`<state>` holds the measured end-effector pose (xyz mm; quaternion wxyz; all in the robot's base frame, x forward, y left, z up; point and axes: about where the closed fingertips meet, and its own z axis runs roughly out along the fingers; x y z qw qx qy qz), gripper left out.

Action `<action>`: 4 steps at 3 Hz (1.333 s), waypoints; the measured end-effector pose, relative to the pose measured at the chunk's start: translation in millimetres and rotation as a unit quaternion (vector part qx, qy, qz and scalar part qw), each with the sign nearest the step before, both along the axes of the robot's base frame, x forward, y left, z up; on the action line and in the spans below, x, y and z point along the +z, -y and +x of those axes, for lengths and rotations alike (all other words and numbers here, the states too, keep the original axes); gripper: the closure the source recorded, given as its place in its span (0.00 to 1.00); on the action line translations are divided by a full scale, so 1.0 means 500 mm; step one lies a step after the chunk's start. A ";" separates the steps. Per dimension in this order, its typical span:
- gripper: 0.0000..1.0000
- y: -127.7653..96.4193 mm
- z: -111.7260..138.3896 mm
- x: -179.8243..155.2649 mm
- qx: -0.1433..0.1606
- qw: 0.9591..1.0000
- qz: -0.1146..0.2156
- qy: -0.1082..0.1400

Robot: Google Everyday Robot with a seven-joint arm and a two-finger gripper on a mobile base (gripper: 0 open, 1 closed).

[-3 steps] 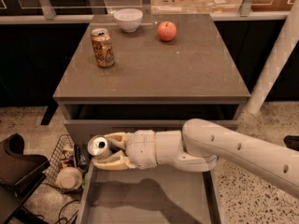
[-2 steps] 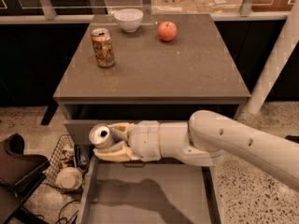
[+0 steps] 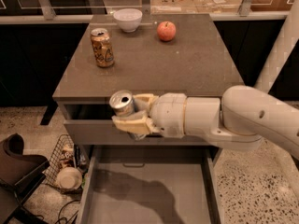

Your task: Pick redbull can from middle drawer and place on counter

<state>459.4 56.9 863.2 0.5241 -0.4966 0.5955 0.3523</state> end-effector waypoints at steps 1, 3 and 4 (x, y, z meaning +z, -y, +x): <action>1.00 0.060 0.054 0.059 -0.026 1.000 0.010 0.001; 1.00 0.126 0.219 0.150 -0.047 0.998 0.029 0.010; 1.00 0.143 0.312 0.166 -0.054 0.998 0.036 0.019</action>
Offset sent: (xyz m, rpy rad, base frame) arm 0.1186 -0.0795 0.0892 0.0786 -0.0337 -0.1077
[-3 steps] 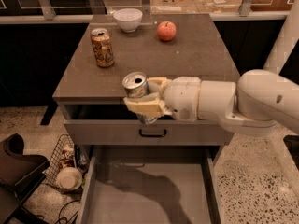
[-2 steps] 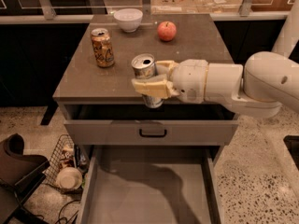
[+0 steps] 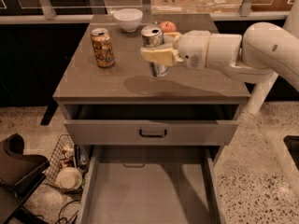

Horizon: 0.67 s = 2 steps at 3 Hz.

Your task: Pick redbull can from middle drawer and place on counter

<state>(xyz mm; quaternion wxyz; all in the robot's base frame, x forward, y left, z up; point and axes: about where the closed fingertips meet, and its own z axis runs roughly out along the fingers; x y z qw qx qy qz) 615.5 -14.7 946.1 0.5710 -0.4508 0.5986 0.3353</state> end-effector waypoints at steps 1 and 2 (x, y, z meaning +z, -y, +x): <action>1.00 0.014 0.078 -0.006 -0.010 1.000 0.015 0.003; 1.00 0.035 0.126 -0.035 -0.021 0.999 0.035 0.000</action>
Offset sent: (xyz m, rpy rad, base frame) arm 0.0932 -0.0419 -0.0399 0.1303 0.0049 -0.0830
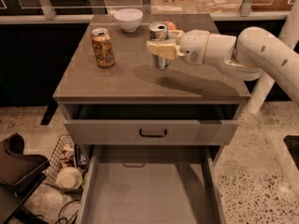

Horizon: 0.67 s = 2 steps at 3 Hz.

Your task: Pick redbull can from middle drawer and place on counter

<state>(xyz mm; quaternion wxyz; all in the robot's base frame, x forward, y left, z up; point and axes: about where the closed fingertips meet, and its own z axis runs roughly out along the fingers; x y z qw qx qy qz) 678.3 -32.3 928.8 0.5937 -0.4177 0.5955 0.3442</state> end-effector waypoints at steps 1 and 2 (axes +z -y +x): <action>1.00 0.025 0.032 -0.030 -0.014 1.000 0.018 -0.005; 1.00 0.046 0.049 -0.045 -0.029 0.999 0.027 -0.006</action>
Offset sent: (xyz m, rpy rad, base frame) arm 0.0351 -0.0432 -0.0316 0.0711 0.0169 -0.1050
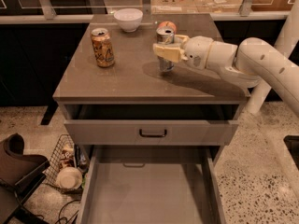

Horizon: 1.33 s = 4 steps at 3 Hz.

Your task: Pick redbull can from middle drawer and place on counter

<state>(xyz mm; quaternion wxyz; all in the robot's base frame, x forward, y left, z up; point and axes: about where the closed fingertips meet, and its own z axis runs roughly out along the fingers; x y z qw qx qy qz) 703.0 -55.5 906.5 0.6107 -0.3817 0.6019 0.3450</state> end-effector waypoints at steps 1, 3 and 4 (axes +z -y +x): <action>1.00 0.017 0.012 -0.012 -0.014 1.000 0.006 -0.003; 0.86 0.032 0.020 -0.025 -0.029 0.999 0.011 -0.007; 0.62 0.026 0.019 -0.024 -0.027 1.000 0.012 -0.007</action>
Offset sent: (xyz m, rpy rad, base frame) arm 0.0142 -0.0371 -0.0212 0.0315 0.0250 -0.1101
